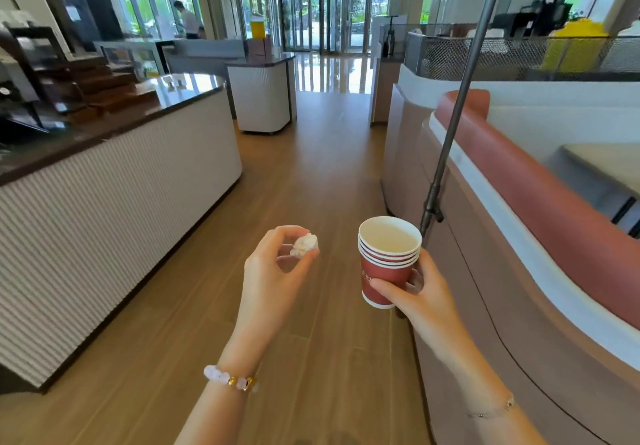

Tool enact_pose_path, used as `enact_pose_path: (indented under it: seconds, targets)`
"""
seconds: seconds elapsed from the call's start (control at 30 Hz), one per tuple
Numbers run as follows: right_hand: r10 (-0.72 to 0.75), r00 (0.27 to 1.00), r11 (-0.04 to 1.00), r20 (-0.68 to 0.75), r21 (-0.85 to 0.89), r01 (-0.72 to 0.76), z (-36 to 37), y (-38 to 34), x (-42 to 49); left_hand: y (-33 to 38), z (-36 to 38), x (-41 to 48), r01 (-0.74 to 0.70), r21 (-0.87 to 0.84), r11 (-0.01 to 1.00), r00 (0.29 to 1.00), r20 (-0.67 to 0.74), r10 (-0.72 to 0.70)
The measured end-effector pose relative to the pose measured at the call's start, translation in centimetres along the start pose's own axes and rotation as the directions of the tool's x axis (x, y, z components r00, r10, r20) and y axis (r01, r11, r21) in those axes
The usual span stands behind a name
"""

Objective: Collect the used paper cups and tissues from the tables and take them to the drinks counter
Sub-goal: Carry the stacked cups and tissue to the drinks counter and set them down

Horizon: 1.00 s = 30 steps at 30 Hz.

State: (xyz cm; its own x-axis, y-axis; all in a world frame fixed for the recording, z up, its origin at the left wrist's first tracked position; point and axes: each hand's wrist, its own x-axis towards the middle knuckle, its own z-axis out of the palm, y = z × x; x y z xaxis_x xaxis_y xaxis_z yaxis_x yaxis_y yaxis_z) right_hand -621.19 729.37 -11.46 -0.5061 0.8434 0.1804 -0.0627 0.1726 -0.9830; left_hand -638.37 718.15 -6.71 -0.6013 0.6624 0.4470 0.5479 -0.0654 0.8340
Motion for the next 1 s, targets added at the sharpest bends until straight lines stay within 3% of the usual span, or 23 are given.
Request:
enact_pose_path:
  seconds: [0.63, 1.0]
  targets:
    - [-0.006, 0.999, 1.0, -0.032, 0.004, 0.006, 0.4, 7.8, 43.5, -15.4, 15.5, 38.0, -0.016, -0.008, 1.0, 1.0, 0.021, 0.016]
    - [0.01, 0.999, 0.999, -0.036, -0.036, -0.012, 1.1, 12.1, 63.8, -24.2, 22.3, 56.7, 0.009, -0.055, 0.998, 1.0, 0.024, -0.007]
